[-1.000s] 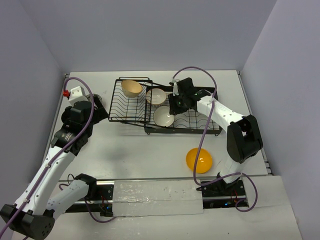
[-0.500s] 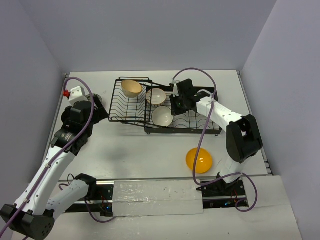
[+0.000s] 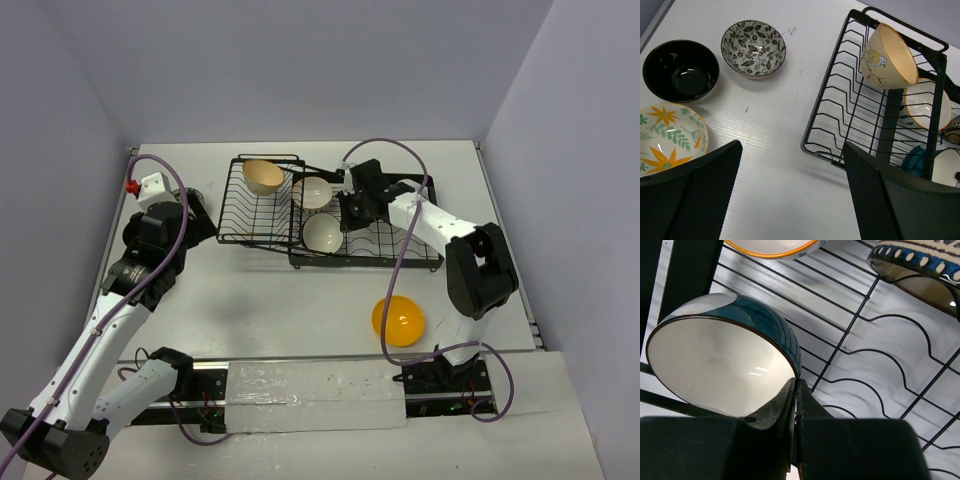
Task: Load the bowls into the dish rack
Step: Place the bowl in the dish rack.
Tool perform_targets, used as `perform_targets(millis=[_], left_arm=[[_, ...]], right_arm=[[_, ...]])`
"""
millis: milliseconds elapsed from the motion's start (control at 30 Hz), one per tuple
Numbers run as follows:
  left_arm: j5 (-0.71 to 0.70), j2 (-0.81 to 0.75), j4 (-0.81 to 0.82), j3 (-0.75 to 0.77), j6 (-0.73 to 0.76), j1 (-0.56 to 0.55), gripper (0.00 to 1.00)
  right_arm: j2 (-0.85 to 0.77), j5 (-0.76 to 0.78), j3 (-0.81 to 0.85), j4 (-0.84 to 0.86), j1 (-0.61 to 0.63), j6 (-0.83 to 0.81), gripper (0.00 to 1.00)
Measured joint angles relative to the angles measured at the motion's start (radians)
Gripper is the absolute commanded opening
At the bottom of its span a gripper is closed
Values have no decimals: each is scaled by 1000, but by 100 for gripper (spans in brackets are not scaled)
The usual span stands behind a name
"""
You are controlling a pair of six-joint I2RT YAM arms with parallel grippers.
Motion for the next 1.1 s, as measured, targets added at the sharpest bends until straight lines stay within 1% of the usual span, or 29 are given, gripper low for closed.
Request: perform_targets(millis=[33,67,133,167,233,267,433,667,733,800,833,933,1000,1100], left_arm=[[0,0,0,0,0,0,87],[0,0,0,0,0,0,87],[0,0,0,0,0,0,87],[0,0,0,0,0,0,87],[0,0,0,0,0,0,87],[2,0,0,0,0,0,87],[3,0,0,0,0,0,87],[4,0,0,0,0,0,87],[4,0,0,0,0,0,87],[4,0,0,0,0,0,87],[4,0,0,0,0,0,87],[4,0,0,0,0,0,87],[4,0,0,0,0,0,87],[4,0,0,0,0,0,87]], right_arm=[[2,-2,3,-1,0,0,9],[4,-2,3,-1,0,0,15],[5,-5,3,-2,0,3,22],[5,-5,3,-2,0,3,28],[5,-3,3,-3,0,4,29],[5,-2,3,-3,0,3,32],[5,0,3,-4,0,4,36],[5,-14,1,2,0,8,37],[5,-25,1,6,0,11,35],[5,-32,1,11,0,12,31],[5,-36,1,13,0,13,26],[12,-47,1,26,2,18,17],[16,-49,1,39,0,20,14],[19,-54,1,42,0,22,13]])
